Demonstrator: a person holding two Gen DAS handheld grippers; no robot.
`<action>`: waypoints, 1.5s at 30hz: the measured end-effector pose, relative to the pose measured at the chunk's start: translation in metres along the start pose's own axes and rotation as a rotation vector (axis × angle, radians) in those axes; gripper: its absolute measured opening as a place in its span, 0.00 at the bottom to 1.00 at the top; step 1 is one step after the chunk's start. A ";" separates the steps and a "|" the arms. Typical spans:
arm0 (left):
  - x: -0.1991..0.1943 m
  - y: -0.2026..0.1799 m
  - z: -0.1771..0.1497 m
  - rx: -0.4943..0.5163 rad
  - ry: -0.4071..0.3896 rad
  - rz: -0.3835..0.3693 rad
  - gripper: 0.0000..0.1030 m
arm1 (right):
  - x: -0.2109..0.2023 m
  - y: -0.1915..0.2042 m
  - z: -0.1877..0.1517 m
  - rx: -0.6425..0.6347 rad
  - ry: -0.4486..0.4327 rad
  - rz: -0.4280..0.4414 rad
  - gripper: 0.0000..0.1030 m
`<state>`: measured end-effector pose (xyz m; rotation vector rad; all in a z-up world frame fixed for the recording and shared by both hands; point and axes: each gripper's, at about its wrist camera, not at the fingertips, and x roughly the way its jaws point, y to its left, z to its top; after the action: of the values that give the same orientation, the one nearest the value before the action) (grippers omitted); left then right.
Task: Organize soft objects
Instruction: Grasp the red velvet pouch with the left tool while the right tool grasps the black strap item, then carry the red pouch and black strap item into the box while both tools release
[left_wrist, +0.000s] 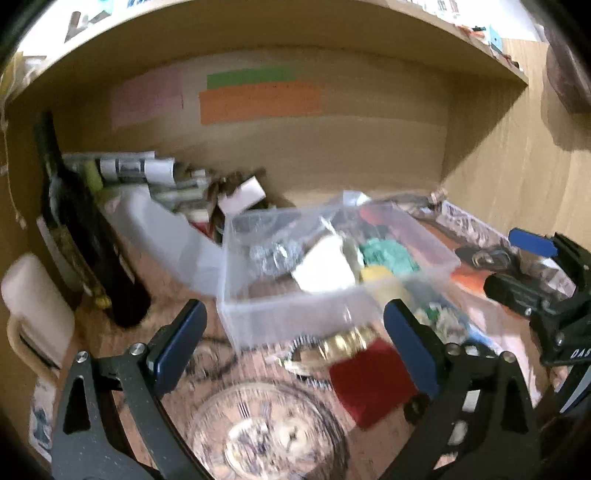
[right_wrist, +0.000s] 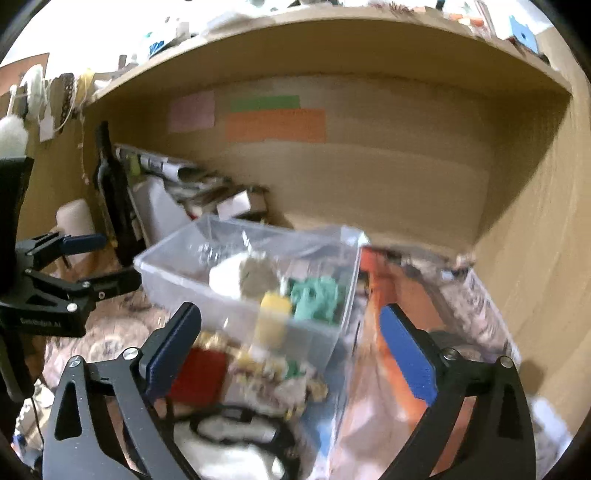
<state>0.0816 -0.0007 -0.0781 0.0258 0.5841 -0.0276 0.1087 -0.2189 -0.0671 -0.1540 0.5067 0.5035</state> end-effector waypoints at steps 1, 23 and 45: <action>-0.001 0.000 -0.005 -0.003 0.008 -0.001 0.95 | 0.000 0.002 -0.007 0.004 0.015 0.001 0.94; 0.033 -0.030 -0.059 -0.040 0.190 -0.056 0.92 | 0.011 -0.003 -0.085 0.072 0.203 0.052 0.22; 0.040 -0.054 -0.043 -0.032 0.191 -0.106 0.06 | -0.036 -0.043 -0.061 0.128 0.003 -0.056 0.18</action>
<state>0.0893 -0.0543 -0.1366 -0.0336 0.7763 -0.1194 0.0771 -0.2872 -0.1009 -0.0466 0.5349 0.4155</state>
